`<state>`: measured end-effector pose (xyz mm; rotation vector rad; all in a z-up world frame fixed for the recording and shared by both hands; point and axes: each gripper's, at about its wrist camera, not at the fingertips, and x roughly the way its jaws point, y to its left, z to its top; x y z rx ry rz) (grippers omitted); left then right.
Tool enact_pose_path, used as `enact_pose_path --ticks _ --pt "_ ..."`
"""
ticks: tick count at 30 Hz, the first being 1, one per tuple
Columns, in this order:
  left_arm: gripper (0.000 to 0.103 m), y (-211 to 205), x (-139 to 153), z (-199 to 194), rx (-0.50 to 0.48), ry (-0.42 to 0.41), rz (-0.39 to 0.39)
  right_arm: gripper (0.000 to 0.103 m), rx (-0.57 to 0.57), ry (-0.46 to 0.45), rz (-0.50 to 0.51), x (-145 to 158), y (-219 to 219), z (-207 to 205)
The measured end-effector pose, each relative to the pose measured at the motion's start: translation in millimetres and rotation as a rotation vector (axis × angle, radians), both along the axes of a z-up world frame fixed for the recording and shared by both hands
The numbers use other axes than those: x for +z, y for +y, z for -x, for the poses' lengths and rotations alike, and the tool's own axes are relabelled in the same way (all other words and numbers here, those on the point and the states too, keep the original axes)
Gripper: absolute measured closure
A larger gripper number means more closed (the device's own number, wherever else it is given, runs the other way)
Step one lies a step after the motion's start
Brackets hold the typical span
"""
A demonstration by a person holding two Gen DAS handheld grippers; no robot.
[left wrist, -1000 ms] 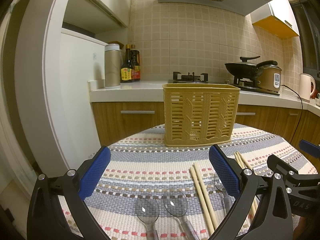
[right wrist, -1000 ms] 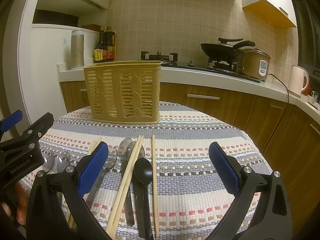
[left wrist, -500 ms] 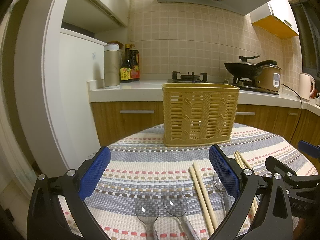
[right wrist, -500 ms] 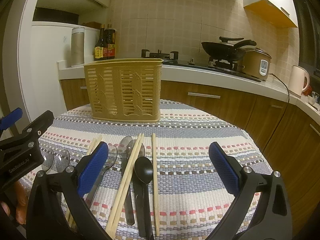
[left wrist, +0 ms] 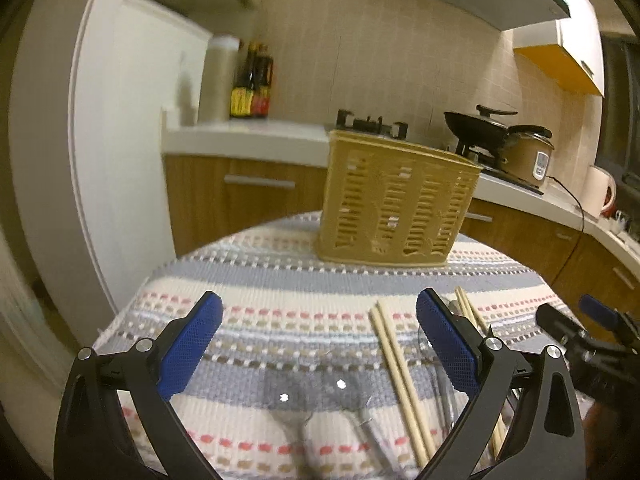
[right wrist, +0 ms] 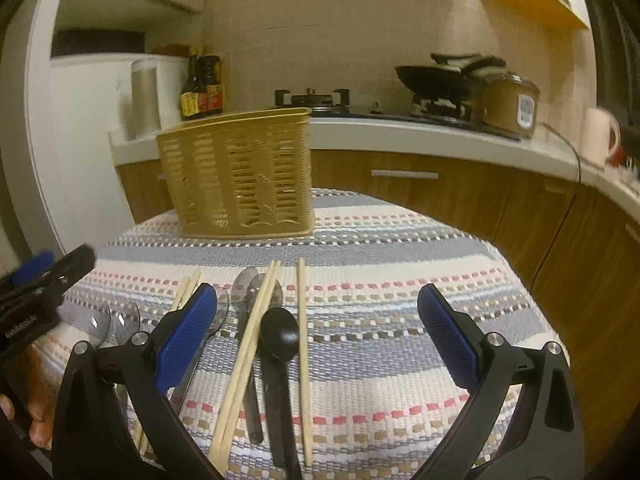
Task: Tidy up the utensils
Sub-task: 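Grasp a clear plastic spoon with the left tool while the right tool grasps another clear spoon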
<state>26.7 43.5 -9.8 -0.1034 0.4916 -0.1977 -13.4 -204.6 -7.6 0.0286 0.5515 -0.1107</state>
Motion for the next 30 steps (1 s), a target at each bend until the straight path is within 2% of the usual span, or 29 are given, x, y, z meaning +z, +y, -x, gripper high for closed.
enact_pose_path --ticks 1,3,5,6,10,13,14,18,23,27,30 --pt "0.016 6 0 -4 -0.019 0.042 0.006 0.007 -0.005 0.01 -0.004 1 -4 -1" --pt "0.025 16 -1 -11 -0.051 0.117 0.026 0.007 -0.007 0.042 0.05 3 -7 -8" --pt "0.027 26 -4 -19 -0.088 0.214 0.06 0.007 0.013 0.112 0.071 3 -9 -18" --pt "0.032 30 -7 -23 -0.099 0.245 0.07 0.008 0.021 0.133 0.073 4 -9 -22" --pt "0.047 37 -18 -35 -0.172 0.386 0.105 0.016 0.105 0.265 0.01 4 -9 -41" --pt "0.049 32 -28 -40 -0.223 0.48 0.095 0.023 0.153 0.344 -0.023 2 -6 -56" --pt "0.049 27 -31 -41 -0.225 0.501 0.065 0.026 0.167 0.377 -0.033 0 -5 -62" --pt "0.05 15 -41 -44 -0.201 0.55 -0.052 0.034 0.203 0.48 -0.119 0 -8 -86" --pt "0.05 7 -50 -53 -0.201 0.606 -0.099 0.034 0.296 0.574 -0.18 -1 9 -100" --pt "0.052 -7 -51 -59 -0.191 0.596 -0.198 0.037 0.34 0.634 -0.183 -6 28 -109" --pt "0.062 -13 -52 -64 -0.18 0.58 -0.264 0.044 0.376 0.683 -0.232 -12 36 -115"
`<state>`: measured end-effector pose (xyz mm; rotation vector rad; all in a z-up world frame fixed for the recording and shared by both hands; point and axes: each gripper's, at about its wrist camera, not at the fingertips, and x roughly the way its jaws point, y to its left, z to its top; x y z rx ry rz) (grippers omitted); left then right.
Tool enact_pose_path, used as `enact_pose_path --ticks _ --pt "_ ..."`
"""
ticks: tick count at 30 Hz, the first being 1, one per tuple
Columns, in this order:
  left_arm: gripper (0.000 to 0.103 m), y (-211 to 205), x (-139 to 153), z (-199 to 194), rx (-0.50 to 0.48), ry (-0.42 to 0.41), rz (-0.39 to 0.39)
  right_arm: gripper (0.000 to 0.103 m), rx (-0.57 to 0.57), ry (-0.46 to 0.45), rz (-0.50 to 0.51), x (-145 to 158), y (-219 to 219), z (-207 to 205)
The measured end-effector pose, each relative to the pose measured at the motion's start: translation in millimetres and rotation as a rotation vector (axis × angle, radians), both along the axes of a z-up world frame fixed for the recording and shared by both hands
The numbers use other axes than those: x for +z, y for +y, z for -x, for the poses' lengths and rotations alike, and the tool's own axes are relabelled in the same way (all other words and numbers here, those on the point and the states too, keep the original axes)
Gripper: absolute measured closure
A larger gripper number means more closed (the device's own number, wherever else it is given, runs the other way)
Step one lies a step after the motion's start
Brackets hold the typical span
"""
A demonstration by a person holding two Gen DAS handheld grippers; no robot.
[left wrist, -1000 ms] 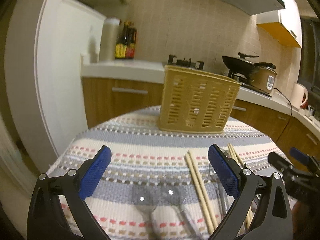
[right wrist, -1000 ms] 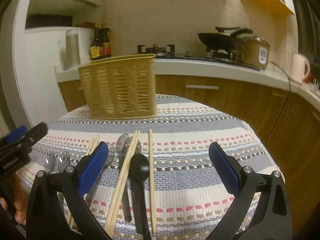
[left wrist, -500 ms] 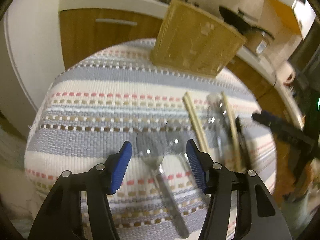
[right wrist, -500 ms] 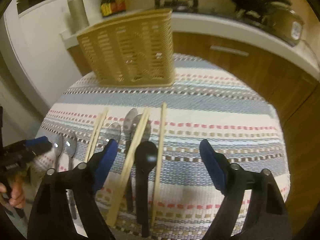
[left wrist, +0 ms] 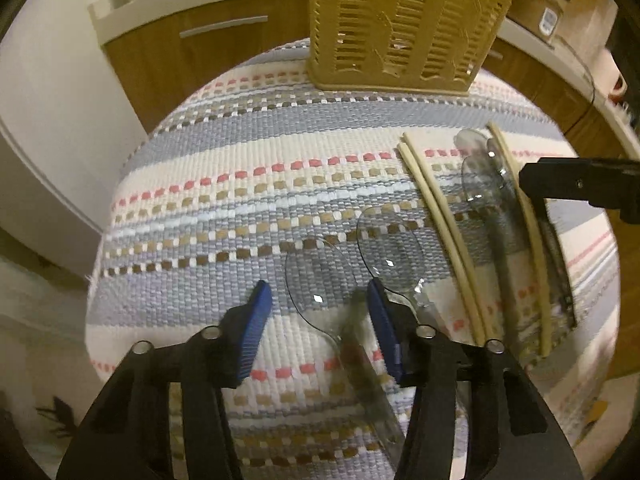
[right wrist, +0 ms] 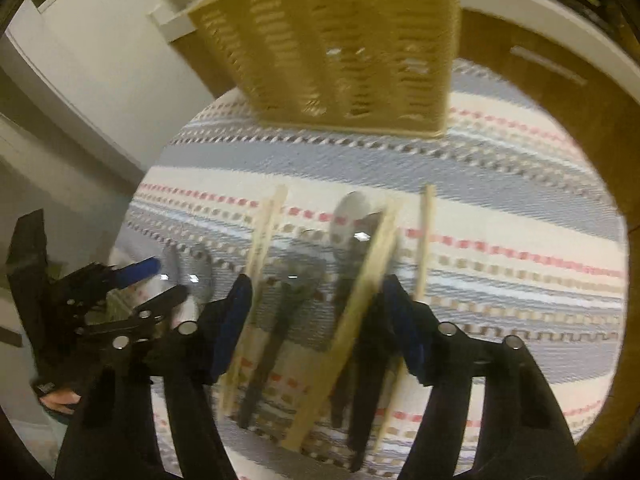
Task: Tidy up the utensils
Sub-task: 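Grasp a clear plastic spoon with the left tool while the right tool grasps another clear spoon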
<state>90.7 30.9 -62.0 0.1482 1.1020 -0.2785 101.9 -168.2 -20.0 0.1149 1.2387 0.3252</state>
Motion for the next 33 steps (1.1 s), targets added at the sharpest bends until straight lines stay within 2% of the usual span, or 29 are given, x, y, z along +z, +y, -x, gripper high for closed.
enact_pose_path --ticks 2,5,8,15,21,25,27,30,33 --pt "0.068 0 0 -1 0.0 -0.014 -0.023 0.047 0.01 0.03 -0.026 -5 5 -5" --pt "0.068 0 1 -4 -0.005 -0.025 -0.021 0.054 0.02 0.074 -0.047 -13 14 -12" --pt "0.069 2 1 -2 -0.01 -0.036 -0.014 0.056 0.013 0.117 -0.054 -21 20 -16" --pt "0.069 19 0 -3 0.016 -0.051 -0.003 0.057 -0.002 0.111 0.084 -34 39 -19" --pt "0.068 26 1 -4 0.011 -0.055 0.012 0.062 0.013 0.09 0.191 -39 62 -25" --pt "0.067 23 1 -4 -0.006 -0.058 -0.016 0.062 0.026 0.082 0.263 -49 84 -28" --pt "0.062 22 1 -6 -0.003 -0.055 -0.034 0.062 0.046 0.066 0.318 -53 98 -28" --pt "0.055 22 1 -11 0.005 -0.049 -0.059 0.065 0.052 0.056 0.34 -59 113 -29" --pt "0.055 21 2 -14 0.001 -0.039 -0.058 0.071 0.066 0.044 0.337 -59 121 -28"
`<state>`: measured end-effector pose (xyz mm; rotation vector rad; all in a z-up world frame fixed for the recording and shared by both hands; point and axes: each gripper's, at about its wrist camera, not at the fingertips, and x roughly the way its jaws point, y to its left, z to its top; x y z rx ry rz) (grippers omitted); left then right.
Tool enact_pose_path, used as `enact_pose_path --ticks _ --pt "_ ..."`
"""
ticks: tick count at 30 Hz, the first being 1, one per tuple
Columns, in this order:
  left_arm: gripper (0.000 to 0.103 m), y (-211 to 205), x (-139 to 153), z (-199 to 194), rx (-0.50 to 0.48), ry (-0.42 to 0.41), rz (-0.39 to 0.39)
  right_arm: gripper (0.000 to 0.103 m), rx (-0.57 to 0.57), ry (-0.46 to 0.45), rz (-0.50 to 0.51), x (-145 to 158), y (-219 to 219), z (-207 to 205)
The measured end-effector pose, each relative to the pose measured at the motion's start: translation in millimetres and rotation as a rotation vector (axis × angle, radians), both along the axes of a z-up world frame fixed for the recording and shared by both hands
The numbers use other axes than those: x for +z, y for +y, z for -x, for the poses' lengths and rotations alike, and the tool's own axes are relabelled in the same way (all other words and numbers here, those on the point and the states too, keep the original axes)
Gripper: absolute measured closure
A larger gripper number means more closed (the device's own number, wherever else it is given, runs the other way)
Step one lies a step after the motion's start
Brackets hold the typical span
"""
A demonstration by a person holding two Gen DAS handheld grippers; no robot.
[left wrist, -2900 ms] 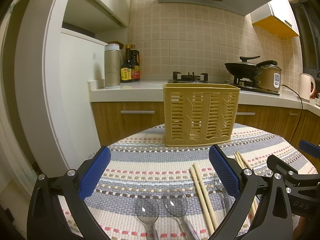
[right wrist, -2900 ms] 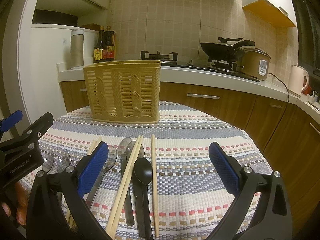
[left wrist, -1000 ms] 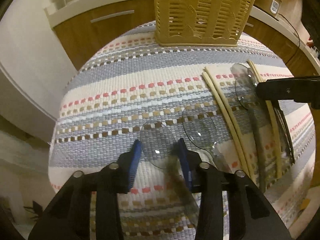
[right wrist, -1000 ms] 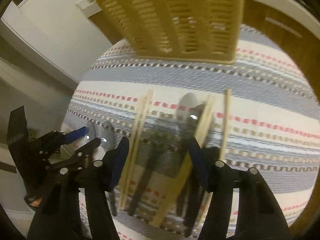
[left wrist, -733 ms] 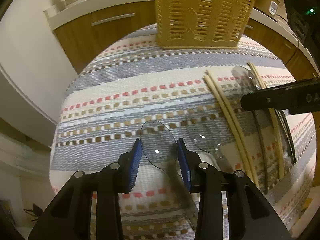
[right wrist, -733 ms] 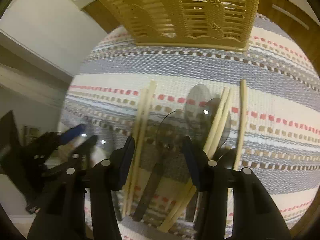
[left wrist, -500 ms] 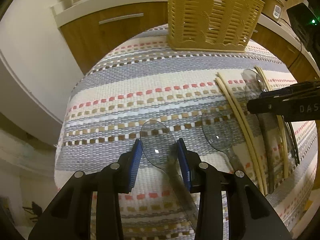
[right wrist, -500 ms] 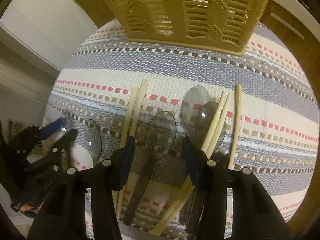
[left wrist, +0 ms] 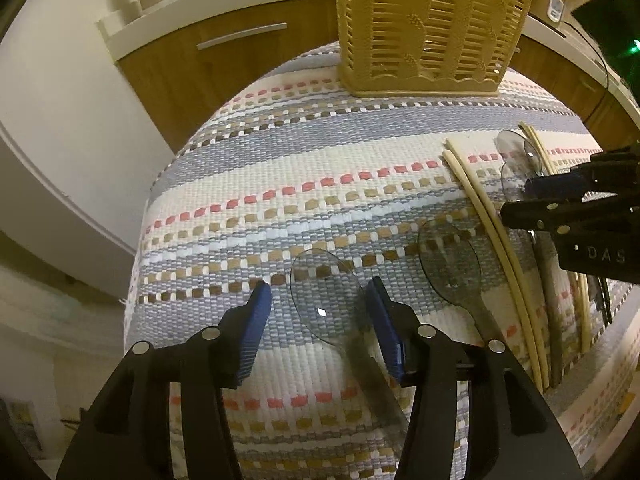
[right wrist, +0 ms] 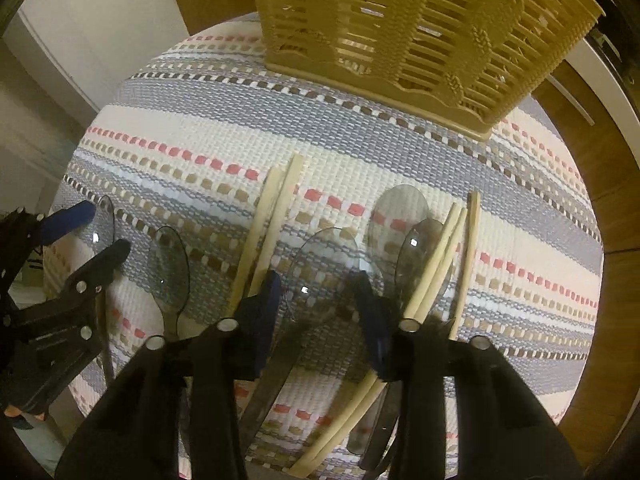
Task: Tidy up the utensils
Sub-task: 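Grasp a clear plastic spoon with the left tool while the right tool grasps another clear spoon, then carry both clear spoons into the beige utensil holder and open both tools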
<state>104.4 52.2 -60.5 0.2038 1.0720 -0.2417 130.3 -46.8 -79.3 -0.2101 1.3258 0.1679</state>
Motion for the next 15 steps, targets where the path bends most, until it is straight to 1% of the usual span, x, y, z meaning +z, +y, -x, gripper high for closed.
enact_pose_path --ticks 2,3,4,6,9,13,15 --pt "0.067 -1 0 -2 -0.012 0.009 0.022 0.072 0.019 -0.015 0.009 0 6 2" --pt "0.068 -1 1 -2 -0.015 0.014 0.041 0.073 0.03 -0.022 0.008 0 9 4" --pt "0.068 -2 1 -2 -0.012 0.01 0.041 0.073 0.041 -0.028 -0.001 0 10 7" --pt "0.069 -4 2 0 -0.007 -0.02 0.049 0.073 0.055 -0.042 -0.028 1 9 13" --pt "0.069 -2 12 9 -0.009 -0.085 0.12 0.074 0.078 -0.097 -0.06 11 6 23" --pt "0.069 1 43 23 -0.011 -0.208 0.176 0.074 0.089 -0.176 -0.123 33 -5 37" --pt "0.069 0 63 28 -0.018 -0.274 0.206 0.074 0.099 -0.243 -0.145 50 -8 43"
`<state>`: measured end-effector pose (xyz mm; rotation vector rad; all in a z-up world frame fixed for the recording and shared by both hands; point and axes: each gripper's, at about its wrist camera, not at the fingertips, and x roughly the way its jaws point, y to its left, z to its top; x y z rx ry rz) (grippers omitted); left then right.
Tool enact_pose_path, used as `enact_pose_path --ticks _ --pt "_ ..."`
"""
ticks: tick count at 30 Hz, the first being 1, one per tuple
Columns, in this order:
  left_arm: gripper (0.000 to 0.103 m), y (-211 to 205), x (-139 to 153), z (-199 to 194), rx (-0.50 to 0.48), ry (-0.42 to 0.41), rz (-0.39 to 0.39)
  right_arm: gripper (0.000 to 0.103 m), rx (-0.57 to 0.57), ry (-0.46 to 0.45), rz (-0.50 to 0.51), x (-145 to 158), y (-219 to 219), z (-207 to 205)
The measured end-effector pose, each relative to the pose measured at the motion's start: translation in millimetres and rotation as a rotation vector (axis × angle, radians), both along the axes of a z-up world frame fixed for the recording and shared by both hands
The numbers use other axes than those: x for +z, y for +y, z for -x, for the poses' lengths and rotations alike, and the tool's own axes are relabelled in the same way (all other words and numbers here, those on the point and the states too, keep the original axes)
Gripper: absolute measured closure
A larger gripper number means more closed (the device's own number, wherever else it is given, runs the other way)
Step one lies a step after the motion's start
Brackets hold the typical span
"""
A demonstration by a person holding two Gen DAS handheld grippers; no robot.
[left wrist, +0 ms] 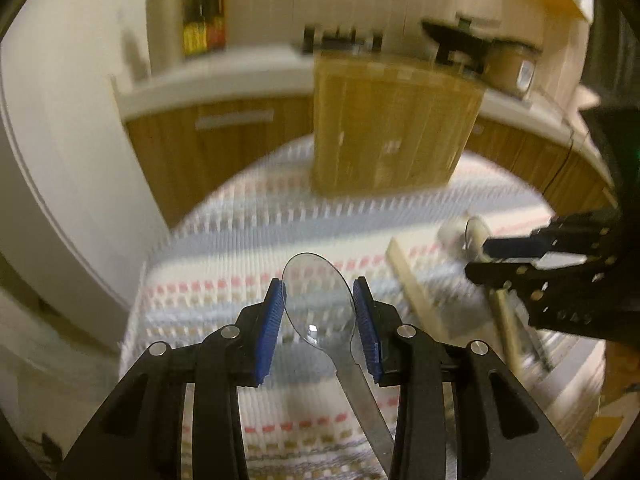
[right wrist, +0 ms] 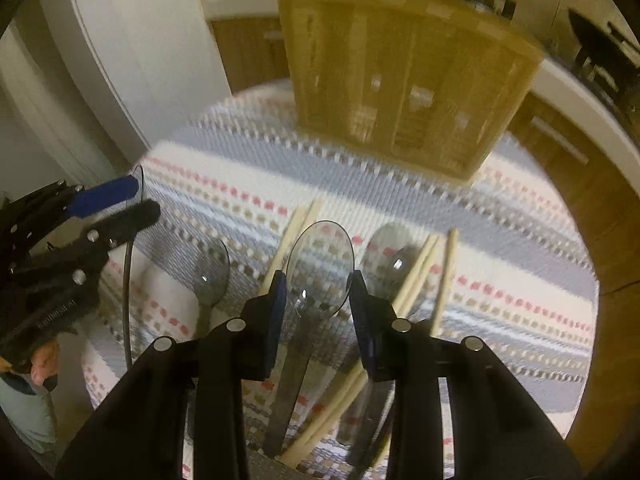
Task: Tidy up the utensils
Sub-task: 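Carry both clear spoons into the beige utensil holder and open both tools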
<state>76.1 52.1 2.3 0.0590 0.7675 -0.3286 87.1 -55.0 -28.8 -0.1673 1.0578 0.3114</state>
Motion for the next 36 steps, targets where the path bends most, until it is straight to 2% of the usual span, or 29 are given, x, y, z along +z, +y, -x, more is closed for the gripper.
enact_pose_path --ticks 3,10,17,21,24,28,36 --pt "0.069 -2 28 2 -0.002 -0.084 0.035 0.074 0.006 -0.086 -0.044 20 -23 2" --pt "0.069 -18 91 -15 0.008 -0.252 0.071 0.074 -0.003 -0.336 -0.13 98 -56 16" --pt "0.069 -40 159 -54 0.03 -0.402 0.066 0.074 -0.055 -0.519 -0.201 165 -75 -6" --pt "0.069 -49 181 -78 0.04 -0.474 0.052 0.074 -0.099 -0.59 -0.192 190 -85 -28" --pt "0.069 -54 185 -100 0.052 -0.506 0.042 0.074 -0.132 -0.631 -0.154 197 -92 -45" --pt "0.069 -65 172 -129 0.074 -0.543 0.003 0.074 -0.175 -0.651 -0.092 184 -100 -67" --pt "0.069 -75 126 -160 0.114 -0.561 -0.043 0.074 -0.201 -0.579 -0.062 139 -110 -103"
